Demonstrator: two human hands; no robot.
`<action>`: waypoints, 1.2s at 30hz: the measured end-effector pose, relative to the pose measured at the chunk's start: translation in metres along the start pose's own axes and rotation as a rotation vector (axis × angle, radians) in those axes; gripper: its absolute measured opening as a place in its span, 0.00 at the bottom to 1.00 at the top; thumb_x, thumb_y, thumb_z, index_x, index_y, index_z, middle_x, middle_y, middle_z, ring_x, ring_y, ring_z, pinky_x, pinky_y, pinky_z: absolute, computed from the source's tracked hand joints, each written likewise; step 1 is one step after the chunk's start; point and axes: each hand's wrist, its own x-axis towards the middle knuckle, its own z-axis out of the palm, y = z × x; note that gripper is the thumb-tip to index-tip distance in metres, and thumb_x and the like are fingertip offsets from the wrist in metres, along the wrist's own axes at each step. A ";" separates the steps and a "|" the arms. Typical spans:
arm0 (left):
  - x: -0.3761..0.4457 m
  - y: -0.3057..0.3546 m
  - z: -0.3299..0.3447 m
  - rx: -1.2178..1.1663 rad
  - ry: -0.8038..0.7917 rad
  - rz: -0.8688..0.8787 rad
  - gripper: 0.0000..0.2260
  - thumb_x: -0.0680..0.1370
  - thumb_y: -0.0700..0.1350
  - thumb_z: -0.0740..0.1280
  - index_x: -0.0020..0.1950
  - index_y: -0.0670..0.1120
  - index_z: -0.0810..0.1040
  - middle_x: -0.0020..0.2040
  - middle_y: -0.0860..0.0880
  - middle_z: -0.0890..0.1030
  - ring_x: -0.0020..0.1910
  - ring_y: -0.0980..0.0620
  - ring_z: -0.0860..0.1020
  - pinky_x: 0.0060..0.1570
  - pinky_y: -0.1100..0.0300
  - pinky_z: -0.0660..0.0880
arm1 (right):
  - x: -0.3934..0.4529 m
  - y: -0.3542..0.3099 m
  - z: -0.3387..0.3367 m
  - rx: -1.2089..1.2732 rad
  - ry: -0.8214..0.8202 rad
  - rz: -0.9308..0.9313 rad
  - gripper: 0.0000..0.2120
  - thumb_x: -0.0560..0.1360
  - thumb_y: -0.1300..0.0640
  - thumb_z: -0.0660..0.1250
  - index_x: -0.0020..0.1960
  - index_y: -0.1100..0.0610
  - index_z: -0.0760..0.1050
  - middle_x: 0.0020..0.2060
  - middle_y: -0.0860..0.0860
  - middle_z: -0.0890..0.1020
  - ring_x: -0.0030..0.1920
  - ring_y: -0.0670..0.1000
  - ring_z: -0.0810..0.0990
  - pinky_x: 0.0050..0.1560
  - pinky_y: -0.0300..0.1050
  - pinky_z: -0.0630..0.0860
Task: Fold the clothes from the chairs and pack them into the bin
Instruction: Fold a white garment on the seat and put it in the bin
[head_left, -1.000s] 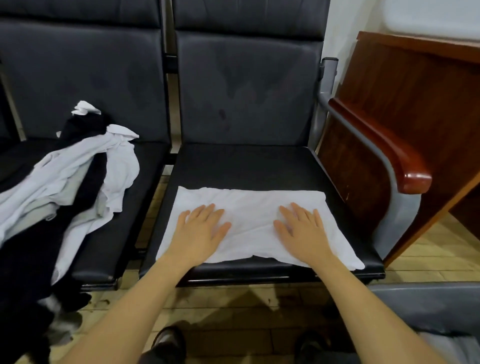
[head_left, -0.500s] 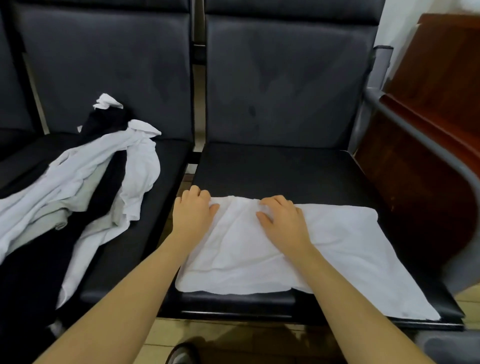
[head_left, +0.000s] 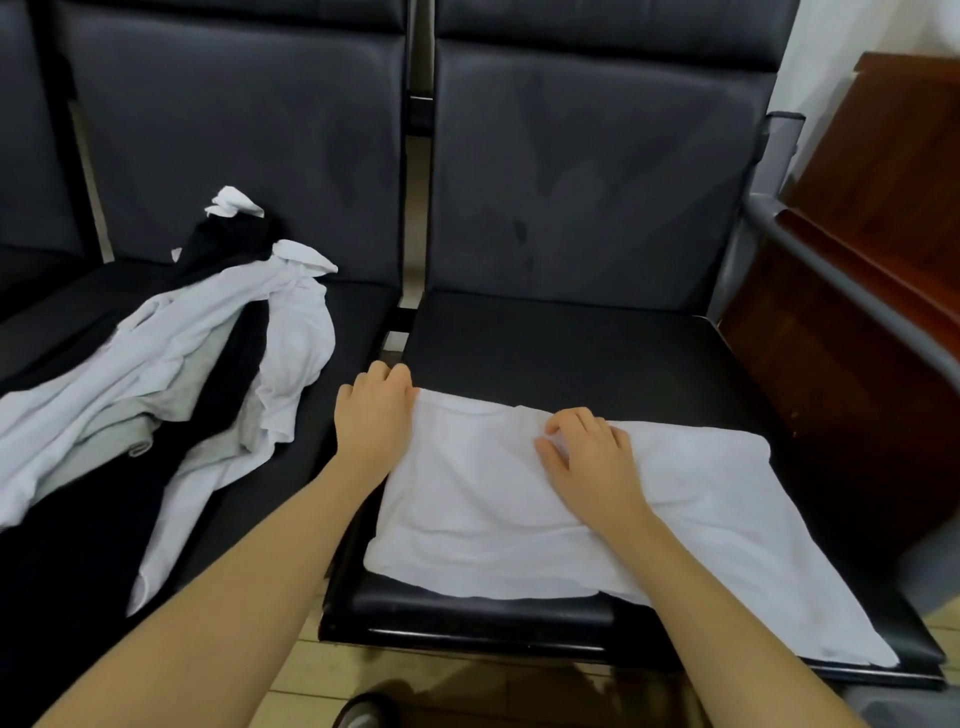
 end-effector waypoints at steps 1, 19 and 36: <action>-0.001 0.000 0.002 0.008 -0.032 -0.005 0.07 0.80 0.43 0.59 0.49 0.41 0.74 0.47 0.44 0.74 0.43 0.44 0.74 0.44 0.54 0.64 | -0.001 0.000 0.000 -0.011 -0.008 -0.019 0.09 0.80 0.50 0.58 0.55 0.52 0.73 0.53 0.46 0.75 0.54 0.50 0.73 0.59 0.44 0.61; -0.040 0.028 -0.006 0.122 -0.431 -0.186 0.28 0.81 0.60 0.45 0.78 0.51 0.44 0.77 0.41 0.52 0.74 0.41 0.55 0.72 0.47 0.52 | -0.026 0.024 -0.016 -0.102 -0.275 0.080 0.25 0.81 0.41 0.43 0.77 0.44 0.50 0.77 0.44 0.51 0.77 0.46 0.46 0.75 0.51 0.40; -0.067 0.061 -0.080 -0.532 0.083 0.056 0.19 0.79 0.39 0.62 0.71 0.46 0.68 0.57 0.45 0.74 0.50 0.49 0.75 0.49 0.68 0.65 | -0.065 0.024 -0.022 -0.194 -0.304 0.025 0.29 0.77 0.34 0.38 0.77 0.40 0.45 0.77 0.44 0.46 0.77 0.50 0.41 0.73 0.56 0.35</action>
